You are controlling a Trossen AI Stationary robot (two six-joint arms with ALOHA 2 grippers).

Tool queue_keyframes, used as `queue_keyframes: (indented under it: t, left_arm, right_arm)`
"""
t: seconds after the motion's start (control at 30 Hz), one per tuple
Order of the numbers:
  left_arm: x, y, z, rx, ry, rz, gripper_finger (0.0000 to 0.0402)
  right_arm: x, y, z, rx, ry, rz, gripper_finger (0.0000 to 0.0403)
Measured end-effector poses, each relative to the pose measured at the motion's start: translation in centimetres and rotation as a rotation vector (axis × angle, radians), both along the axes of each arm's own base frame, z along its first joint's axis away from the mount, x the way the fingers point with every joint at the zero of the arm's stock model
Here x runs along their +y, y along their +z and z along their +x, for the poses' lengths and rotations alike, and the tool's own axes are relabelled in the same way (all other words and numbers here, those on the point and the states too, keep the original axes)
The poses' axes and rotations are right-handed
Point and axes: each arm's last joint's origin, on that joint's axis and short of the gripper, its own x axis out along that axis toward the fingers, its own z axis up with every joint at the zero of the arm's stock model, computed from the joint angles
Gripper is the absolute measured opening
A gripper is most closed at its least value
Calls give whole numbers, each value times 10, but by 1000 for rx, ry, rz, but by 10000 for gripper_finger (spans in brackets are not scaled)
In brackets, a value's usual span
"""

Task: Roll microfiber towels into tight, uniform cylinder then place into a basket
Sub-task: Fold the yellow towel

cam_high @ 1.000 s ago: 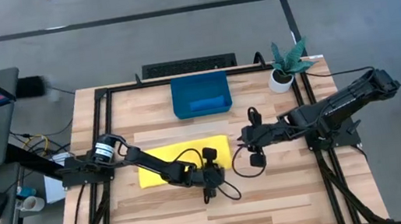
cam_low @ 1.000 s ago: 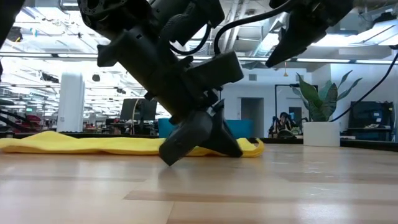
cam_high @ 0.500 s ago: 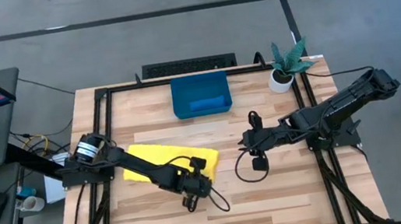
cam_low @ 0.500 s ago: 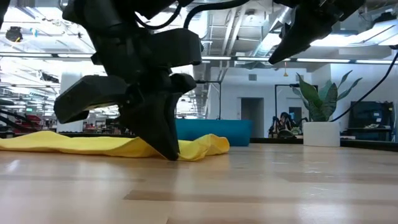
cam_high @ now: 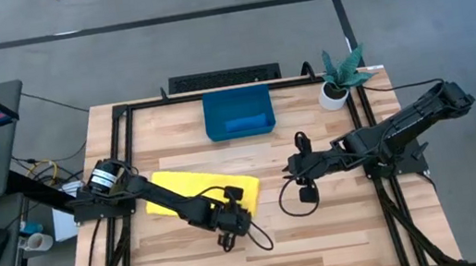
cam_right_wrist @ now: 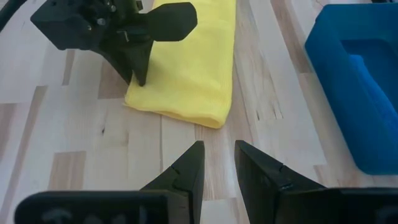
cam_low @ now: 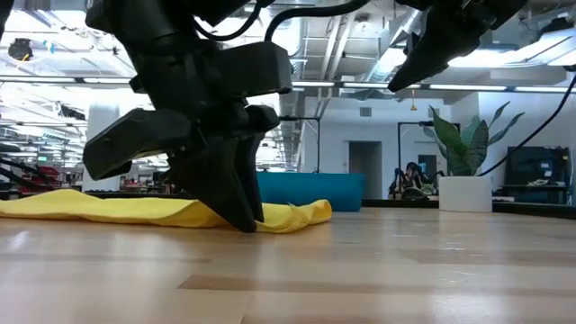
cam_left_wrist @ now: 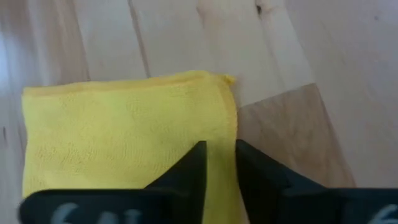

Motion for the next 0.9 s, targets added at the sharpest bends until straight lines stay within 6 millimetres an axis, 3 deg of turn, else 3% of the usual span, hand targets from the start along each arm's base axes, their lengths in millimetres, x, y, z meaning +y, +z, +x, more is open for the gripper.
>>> queue_keyframes:
  t: [0.13,0.27,0.47,0.73,0.9]
  left_arm:
    - [0,1,1,-14,54,-11,120]
    - [-3,16,11,-49,78,-36,156]
    - [-13,30,22,-148,60,-69,176]
    - [-11,-3,30,-111,56,-43,169]
    - [-11,-9,33,-131,55,23,166]
  right_arm:
    - [0,0,0,0,0,0,111]
    - [0,0,0,0,0,0,111]
    - [0,0,0,-2,0,0,111]
    - [0,1,1,-15,0,4,111]
    - [0,2,2,-21,3,2,111]
